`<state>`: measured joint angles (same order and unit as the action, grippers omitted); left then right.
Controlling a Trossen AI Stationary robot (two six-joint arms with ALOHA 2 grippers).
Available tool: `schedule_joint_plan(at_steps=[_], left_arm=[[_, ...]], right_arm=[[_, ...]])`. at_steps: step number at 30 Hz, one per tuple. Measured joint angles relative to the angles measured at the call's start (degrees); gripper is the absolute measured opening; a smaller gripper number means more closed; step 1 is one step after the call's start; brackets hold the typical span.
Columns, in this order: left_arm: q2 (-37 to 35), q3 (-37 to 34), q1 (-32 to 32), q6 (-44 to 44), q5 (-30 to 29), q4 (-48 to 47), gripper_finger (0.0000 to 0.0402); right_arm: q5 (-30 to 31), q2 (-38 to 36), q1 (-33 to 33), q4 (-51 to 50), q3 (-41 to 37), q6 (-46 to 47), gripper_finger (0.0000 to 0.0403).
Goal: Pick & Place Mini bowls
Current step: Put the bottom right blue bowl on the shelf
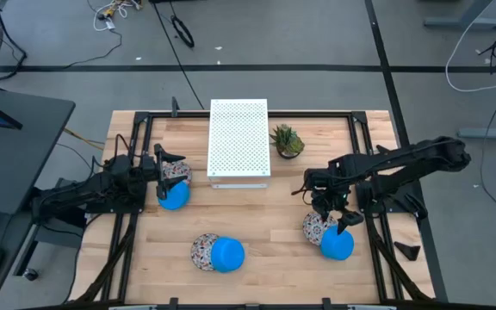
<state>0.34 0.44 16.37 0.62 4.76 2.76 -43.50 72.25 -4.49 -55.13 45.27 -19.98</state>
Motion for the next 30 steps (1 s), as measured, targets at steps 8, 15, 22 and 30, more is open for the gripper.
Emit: schedule_joint_plan(at_steps=[8, 15, 22, 30], left_arm=[[0.01, 0.0, 0.0, 0.0, -0.01, 0.0, 0.0323], [0.02, 0.0, 0.02, 0.0, 0.0, 0.0, 0.0323], [0.01, 0.01, 0.0, 0.0, -0.01, 0.0, 0.0323], [0.0, 0.01, -0.01, 0.0, -0.01, 0.0, 0.0323]], right_arm=[[0.07, 0.12, -2.51, 4.65, -2.71, 0.02, 0.0332], [-0.27, 3.74, -3.09, 5.63, -2.71, 0.96, 0.0332], [-0.57, 7.14, -5.16, 6.72, -2.71, 1.7, 0.0332], [-0.56, 8.61, -6.1, 7.02, -2.71, 3.25, 0.0332]])
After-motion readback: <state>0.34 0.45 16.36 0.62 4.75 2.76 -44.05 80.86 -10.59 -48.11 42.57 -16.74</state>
